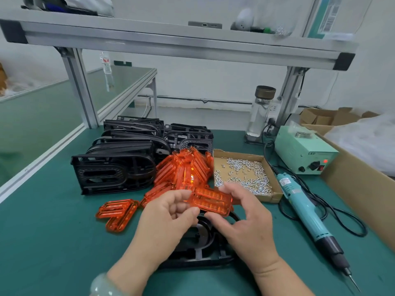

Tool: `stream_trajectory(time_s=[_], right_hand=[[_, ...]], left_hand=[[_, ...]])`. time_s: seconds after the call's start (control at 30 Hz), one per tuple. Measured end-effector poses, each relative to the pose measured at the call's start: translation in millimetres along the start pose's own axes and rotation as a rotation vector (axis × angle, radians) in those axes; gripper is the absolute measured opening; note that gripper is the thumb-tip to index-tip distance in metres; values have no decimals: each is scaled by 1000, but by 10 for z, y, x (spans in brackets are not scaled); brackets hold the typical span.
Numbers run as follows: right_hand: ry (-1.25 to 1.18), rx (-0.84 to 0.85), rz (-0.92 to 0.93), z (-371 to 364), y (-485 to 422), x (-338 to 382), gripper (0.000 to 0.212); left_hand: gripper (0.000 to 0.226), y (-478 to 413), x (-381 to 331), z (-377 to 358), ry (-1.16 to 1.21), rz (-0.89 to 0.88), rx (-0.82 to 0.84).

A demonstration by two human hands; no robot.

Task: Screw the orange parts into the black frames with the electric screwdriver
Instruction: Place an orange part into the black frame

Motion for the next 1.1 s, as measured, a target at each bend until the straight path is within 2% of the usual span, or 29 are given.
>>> stream_trajectory(time_s=[0.17, 0.33, 0.43, 0.47, 0.6, 0.67, 0.8, 0.87, 0.97, 1.03, 1.1], right_hand=[[36, 19, 62, -2, 4, 48, 50], [36, 42, 106, -28, 15, 53, 54], [-5, 85, 86, -7, 20, 49, 54], [9, 74, 47, 15, 19, 24, 47], [115, 19, -226, 114, 15, -184, 13], [90, 45, -374, 133, 31, -283, 23], [55, 143, -533, 139, 34, -353, 14], [42, 188, -557, 146, 36, -359, 12], [16, 257, -603, 165, 46, -368, 10], [16, 292, -622, 178, 45, -364, 19], [14, 325, -613, 181, 29, -344, 26]], left_hand=[[26, -11, 45, -32, 174, 122, -31], [21, 61, 8, -216, 583, 212, 63], [30, -9, -81, -136, 638, 239, -27], [32, -72, -99, -48, 542, 206, -76], [23, -282, -227, 347, -146, -62, -164], [20, -319, -303, 422, -421, -192, -87], [22, -313, -290, 336, -851, -301, 170], [18, -287, -243, 256, -928, -321, 255], [20, -277, -186, 174, -904, -308, 316], [18, -276, -158, 140, -863, -305, 333], [6, -273, -141, 102, -860, -312, 348]])
Point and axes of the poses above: each hand's wrist, its own y-axis away from the middle knuckle, its own z-axis out of the back of the hand, x = y × z, the point moved 3 cm from there along -y, towards the middle knuckle, and after that the axes turned 9 degrees about -y, right-handed, at the moved point
